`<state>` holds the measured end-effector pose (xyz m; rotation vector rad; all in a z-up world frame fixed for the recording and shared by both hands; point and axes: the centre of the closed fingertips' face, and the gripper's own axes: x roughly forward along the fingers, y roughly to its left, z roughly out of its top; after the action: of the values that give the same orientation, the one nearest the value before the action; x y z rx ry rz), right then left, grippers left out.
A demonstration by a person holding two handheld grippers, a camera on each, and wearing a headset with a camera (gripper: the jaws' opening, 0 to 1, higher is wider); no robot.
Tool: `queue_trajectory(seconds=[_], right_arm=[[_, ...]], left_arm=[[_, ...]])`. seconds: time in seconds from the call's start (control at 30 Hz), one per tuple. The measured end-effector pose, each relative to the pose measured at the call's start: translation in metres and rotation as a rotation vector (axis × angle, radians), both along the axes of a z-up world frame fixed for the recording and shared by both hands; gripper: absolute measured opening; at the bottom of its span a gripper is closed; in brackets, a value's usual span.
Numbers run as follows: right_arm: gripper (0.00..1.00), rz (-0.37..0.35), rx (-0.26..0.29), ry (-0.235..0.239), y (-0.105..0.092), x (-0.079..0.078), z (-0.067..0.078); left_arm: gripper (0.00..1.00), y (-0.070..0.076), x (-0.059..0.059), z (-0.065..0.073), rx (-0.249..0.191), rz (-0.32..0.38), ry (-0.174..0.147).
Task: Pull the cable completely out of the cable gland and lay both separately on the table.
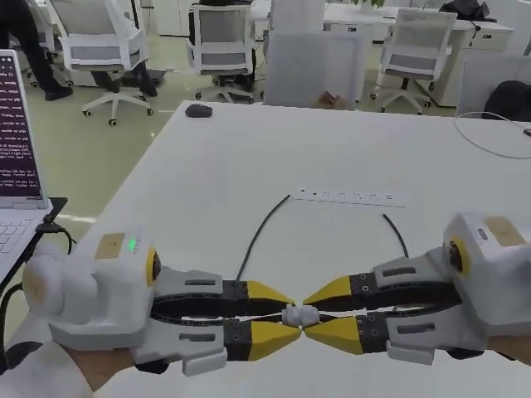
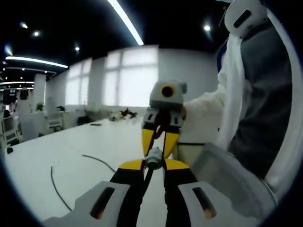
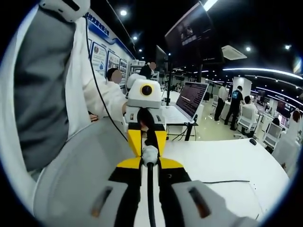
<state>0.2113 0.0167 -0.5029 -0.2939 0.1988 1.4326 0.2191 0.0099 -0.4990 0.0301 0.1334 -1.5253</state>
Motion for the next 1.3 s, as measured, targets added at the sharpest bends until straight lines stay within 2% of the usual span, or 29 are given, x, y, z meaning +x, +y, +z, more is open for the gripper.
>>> queue_trajectory(seconds=[0.03,0.07,0.1,0.17,0.2,0.23,0.3,0.37,0.4,0.43,0.53,0.67,0.73,0.8,0.9,0.93,0.97,1.07,1.17,1.3], right_arm=[[0.11,-0.008,0.008,0.012,0.000,0.000,0.000],[0.11,-0.013,0.017,0.028,0.001,0.000,0.000],[0.11,-0.018,0.036,0.087,0.001,-0.001,-0.001],[0.13,-0.047,0.057,0.156,-0.001,0.003,-0.003],[0.15,-0.061,0.076,0.196,-0.002,0.004,-0.002],[0.20,-0.071,0.101,0.287,-0.004,0.002,-0.001],[0.23,-0.099,0.146,0.396,-0.006,0.004,0.000],[0.20,-0.122,0.189,0.489,-0.009,0.008,0.001],[0.19,-0.128,0.211,0.524,-0.009,0.008,0.003],[0.19,-0.116,0.231,0.575,-0.009,0.005,0.005],[0.19,-0.107,0.261,0.597,-0.007,0.005,0.009],[0.15,-0.090,0.300,0.637,-0.005,0.003,0.017],[0.11,-0.093,0.301,0.650,-0.005,0.003,0.016],[0.11,-0.093,0.303,0.684,-0.003,0.001,0.016],[0.12,-0.086,0.282,0.663,-0.002,-0.002,0.013],[0.12,-0.088,0.281,0.665,-0.002,-0.002,0.013],[0.11,-0.095,0.294,0.645,-0.003,-0.001,0.015],[0.11,-0.097,0.306,0.677,-0.003,0.000,0.018],[0.10,-0.098,0.254,0.644,-0.002,-0.001,0.014],[0.09,-0.123,0.254,0.628,-0.002,0.003,0.017]], left_arm=[[0.15,0.000,0.001,0.000,0.005,0.001,0.013],[0.15,0.000,0.000,0.000,0.009,0.000,0.010],[0.15,0.000,-0.001,-0.001,0.017,-0.002,0.005],[0.15,0.001,0.001,-0.001,0.032,0.007,-0.029],[0.15,0.002,0.001,-0.001,0.032,0.008,-0.030],[0.15,0.003,0.002,0.001,0.029,0.009,-0.036],[0.15,0.005,0.002,0.005,0.022,0.009,-0.064],[0.15,0.005,0.003,0.007,0.020,0.007,-0.093],[0.15,0.005,0.003,0.009,0.023,0.007,-0.120],[0.15,0.004,0.003,0.009,0.023,0.008,-0.133],[0.15,0.003,0.002,0.012,0.022,0.004,-0.173],[0.15,0.000,-0.001,0.012,0.026,-0.010,-0.197],[0.15,0.000,-0.001,0.013,0.026,-0.013,-0.205],[0.15,-0.001,-0.001,0.013,0.028,-0.015,-0.213],[0.15,-0.001,-0.001,0.012,0.036,-0.019,-0.226],[0.15,-0.001,-0.001,0.012,0.038,-0.019,-0.227],[0.15,0.000,0.000,0.013,0.034,-0.012,-0.229],[0.15,0.000,0.001,0.016,0.025,-0.012,-0.223],[0.15,0.000,0.000,0.011,0.065,-0.023,-0.220],[0.15,0.004,0.005,0.012,0.060,0.006,-0.151]])
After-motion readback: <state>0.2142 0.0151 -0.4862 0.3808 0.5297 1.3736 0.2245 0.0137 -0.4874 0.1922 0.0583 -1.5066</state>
